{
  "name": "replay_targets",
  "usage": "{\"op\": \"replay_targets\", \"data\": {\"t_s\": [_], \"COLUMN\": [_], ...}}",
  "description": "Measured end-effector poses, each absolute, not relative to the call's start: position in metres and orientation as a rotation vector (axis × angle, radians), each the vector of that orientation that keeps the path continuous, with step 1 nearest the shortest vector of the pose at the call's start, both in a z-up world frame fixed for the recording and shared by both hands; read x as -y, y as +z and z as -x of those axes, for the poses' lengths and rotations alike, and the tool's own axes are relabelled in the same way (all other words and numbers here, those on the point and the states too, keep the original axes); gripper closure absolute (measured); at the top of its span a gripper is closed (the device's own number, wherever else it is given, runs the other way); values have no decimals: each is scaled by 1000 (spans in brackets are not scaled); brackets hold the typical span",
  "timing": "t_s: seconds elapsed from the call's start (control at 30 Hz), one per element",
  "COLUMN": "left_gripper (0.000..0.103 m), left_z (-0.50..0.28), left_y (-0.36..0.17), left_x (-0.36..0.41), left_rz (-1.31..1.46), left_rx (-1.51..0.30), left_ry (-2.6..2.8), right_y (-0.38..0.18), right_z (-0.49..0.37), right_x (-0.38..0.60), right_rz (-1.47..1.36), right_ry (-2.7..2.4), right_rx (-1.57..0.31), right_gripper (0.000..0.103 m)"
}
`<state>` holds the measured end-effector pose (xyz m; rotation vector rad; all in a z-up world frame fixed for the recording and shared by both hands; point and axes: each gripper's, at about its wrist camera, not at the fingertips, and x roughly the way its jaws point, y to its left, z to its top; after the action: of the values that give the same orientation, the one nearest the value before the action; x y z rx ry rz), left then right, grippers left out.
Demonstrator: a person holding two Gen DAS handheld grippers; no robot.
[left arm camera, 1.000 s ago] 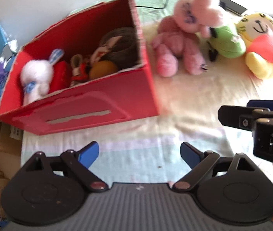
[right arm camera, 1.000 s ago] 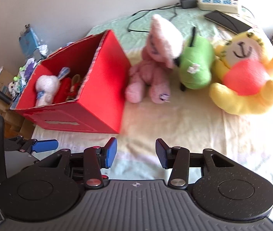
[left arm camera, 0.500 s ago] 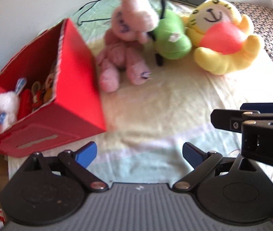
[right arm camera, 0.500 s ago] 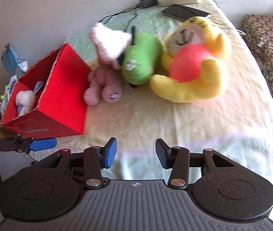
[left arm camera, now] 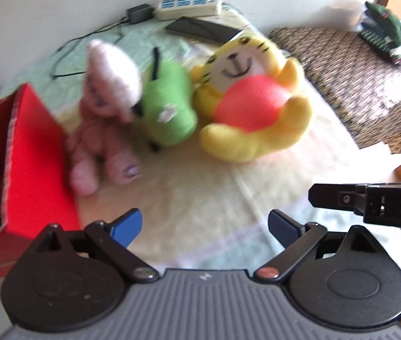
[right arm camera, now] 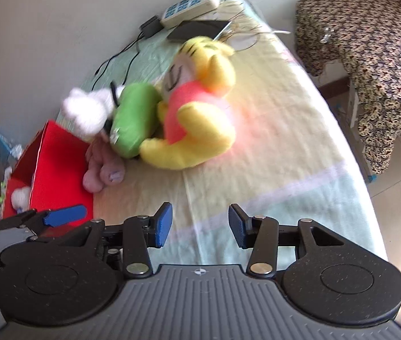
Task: Organize objects
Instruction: 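Withdraw the right gripper from the box toward the yellow tiger, then grasp the yellow tiger plush with the right gripper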
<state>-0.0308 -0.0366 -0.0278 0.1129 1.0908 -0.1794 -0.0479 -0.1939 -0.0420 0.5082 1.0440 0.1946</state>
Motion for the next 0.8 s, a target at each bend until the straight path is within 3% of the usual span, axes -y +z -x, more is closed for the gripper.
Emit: {"op": "replay_targets", "data": {"t_s": [0.6,0.8], "left_gripper": [4,3], "left_z": [-53,-73], "left_y": [-36,-50], "left_x": [61,64], "left_rz": [232,259], "left_rx": [-1095,-1114], "left_ry": [-380,-402], "right_y": [-58,-74], "right_z": [-12,-41], "right_x": [262,266], "right_rz": [-879,-979], "right_ry": [183,217], "right_rx": [-914,-911], "right_gripper": [54,49]}}
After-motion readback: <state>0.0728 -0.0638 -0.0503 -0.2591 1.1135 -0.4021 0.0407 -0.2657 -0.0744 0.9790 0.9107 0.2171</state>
